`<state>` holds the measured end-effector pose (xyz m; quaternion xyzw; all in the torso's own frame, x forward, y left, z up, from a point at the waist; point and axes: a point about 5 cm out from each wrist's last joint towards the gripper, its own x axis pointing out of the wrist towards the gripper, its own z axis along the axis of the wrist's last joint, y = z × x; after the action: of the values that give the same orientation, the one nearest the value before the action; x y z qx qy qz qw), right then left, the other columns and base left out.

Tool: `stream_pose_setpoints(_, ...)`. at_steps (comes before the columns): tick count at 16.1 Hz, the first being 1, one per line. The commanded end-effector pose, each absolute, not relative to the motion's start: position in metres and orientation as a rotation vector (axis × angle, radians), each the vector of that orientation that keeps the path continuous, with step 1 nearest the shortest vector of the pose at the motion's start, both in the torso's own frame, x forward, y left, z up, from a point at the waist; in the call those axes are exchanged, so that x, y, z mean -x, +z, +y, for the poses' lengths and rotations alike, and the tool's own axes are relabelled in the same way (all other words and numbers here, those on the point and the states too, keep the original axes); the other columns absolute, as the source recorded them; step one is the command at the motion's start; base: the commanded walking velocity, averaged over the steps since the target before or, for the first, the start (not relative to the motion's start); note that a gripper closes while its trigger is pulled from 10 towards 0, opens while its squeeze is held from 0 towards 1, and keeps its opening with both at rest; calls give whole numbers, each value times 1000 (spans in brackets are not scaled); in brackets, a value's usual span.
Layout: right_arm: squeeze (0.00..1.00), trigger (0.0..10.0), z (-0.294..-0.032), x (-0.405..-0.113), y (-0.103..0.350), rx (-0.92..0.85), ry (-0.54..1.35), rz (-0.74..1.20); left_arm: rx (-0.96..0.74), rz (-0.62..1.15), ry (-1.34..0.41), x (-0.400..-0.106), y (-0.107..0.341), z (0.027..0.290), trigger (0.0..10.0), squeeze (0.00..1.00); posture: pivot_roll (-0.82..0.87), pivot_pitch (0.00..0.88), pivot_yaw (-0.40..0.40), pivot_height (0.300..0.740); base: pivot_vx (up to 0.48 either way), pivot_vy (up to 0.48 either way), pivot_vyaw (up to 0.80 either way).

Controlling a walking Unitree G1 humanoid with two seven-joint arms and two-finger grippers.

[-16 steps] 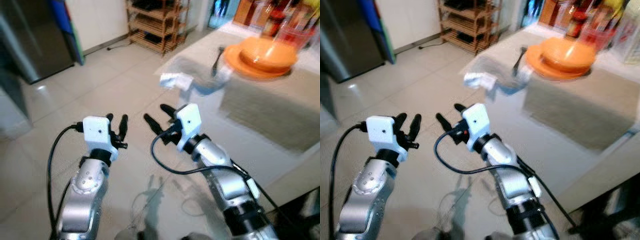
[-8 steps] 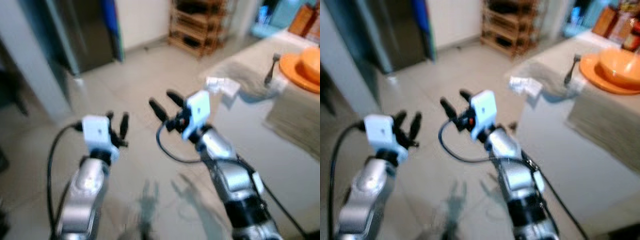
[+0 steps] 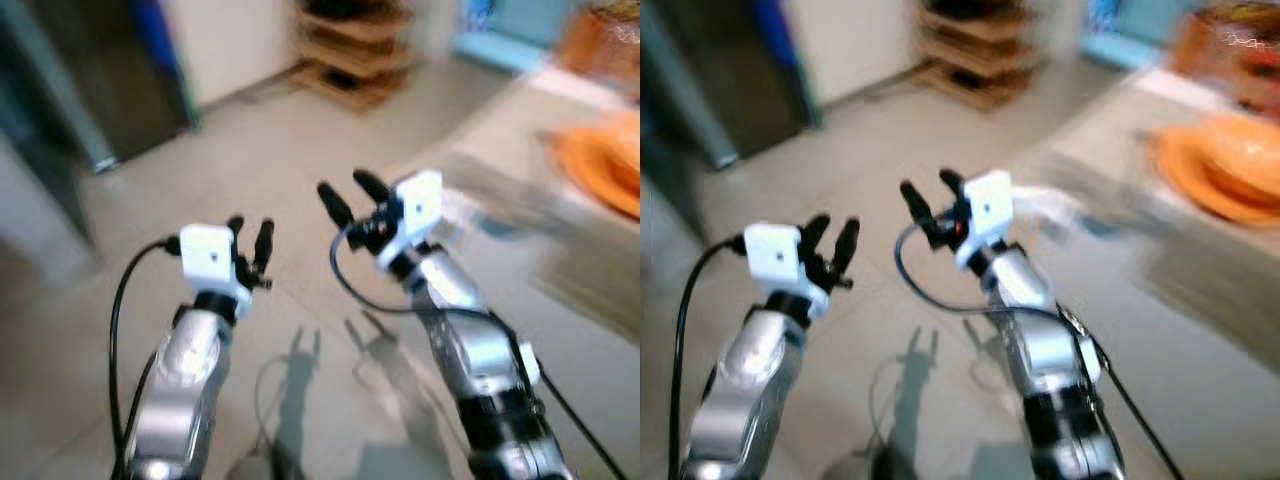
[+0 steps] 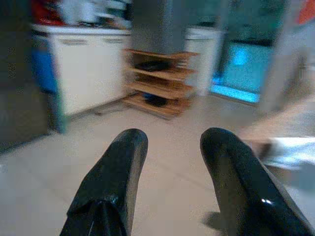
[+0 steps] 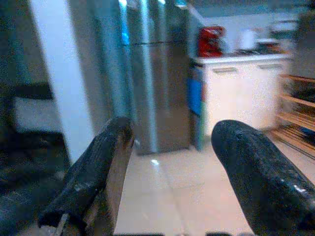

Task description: Setting the table

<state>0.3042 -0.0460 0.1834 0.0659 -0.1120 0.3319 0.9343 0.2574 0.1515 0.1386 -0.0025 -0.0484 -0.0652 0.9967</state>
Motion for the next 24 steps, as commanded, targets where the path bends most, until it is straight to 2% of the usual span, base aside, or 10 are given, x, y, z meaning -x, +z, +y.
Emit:
stream_pose_setpoints(1, 0, 10000, -61, -309, 189, -103, 611, -242, 23, -122, -165, -258, 145, 141, 10000, 0, -54, 91, 6, 740, 480, 0, -800)
stream_pose_setpoints(9, 0, 10000, -74, -321, 249, -41, 455, -401, 22, -144, -183, -261, 152, 139, 10000, 0, -59, 93, 6, 740, 480, 0, -800)
stream_pose_setpoints(15, 0, 10000, -84, -327, 258, 76, 318, -386, 25, -151, -193, -262, 154, 138, 10000, 0, -64, 93, 6, 740, 456, 0, -800)
stream_pose_setpoints(19, 0, 10000, -84, -328, 260, 89, 293, -356, 27, -158, -193, -264, 156, 136, 10000, 0, -70, 94, 5, 740, 71, 0, -800)
stream_pose_setpoints(24, 0, 10000, -70, -325, 253, 105, 367, -251, 11, -157, -172, -267, 156, 139, 10000, 0, -71, 93, 1, 740, 0, 0, -640)
